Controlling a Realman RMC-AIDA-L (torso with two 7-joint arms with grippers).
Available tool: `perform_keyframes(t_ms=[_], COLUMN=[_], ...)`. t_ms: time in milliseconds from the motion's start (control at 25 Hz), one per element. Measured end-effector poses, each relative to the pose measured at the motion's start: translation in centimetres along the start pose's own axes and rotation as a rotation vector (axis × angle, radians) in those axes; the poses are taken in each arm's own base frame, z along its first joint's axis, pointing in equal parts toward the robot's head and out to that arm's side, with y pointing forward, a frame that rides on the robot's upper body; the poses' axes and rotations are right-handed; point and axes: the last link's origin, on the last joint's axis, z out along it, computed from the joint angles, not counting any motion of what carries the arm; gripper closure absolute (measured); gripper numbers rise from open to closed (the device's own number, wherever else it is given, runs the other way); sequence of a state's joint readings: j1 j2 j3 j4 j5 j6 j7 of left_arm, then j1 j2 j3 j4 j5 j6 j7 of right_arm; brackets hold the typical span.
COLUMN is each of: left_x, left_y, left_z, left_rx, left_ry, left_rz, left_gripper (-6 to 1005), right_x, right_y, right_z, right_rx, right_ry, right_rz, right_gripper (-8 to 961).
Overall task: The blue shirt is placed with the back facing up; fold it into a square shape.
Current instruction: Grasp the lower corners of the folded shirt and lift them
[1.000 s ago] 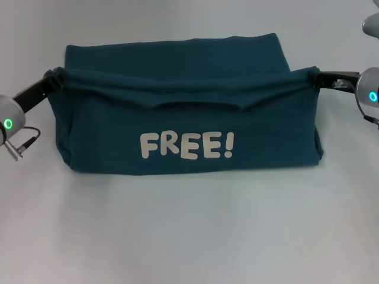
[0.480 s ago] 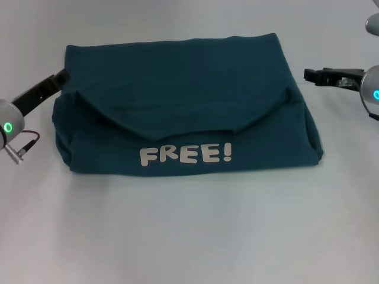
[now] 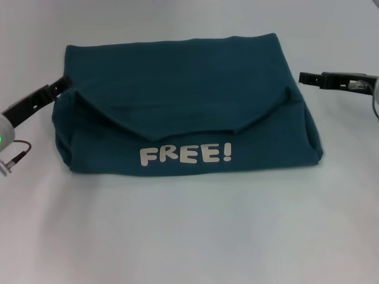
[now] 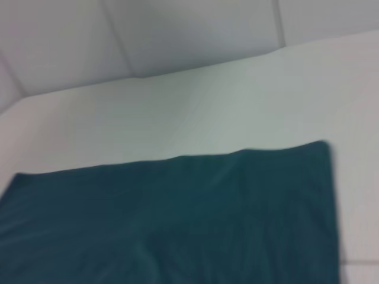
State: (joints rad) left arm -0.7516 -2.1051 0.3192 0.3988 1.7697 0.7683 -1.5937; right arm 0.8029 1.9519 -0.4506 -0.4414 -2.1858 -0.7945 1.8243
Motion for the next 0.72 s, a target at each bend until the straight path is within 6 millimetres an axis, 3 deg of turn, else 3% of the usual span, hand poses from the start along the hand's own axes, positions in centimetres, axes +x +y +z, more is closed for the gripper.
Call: perform_keyframes(t_ms=[80, 320, 720], left_x=[-0.2, -0.8, -2.9], left_y=[-0.2, -1.1, -1.6], left_z=[-0.7, -3.3, -4.6], left_rx=[-0.03, -0.088, -0.093], left_ry=[-0.013, -0.029, -0.15], left_rz=[0.01, 0.024, 0.182], left_gripper=[236, 232, 230], right_x=[0.4, 1.6, 1.9], right_y=[-0.1, -0.3, -0.8], right_z=[-0.9, -3.5, -6.1], right_rx=[-0.044, -0.164, -0.262], right_ry=[0.01, 0.035, 0.087], right_rz=[0.013, 0.094, 0.209], right_gripper=[260, 263, 265])
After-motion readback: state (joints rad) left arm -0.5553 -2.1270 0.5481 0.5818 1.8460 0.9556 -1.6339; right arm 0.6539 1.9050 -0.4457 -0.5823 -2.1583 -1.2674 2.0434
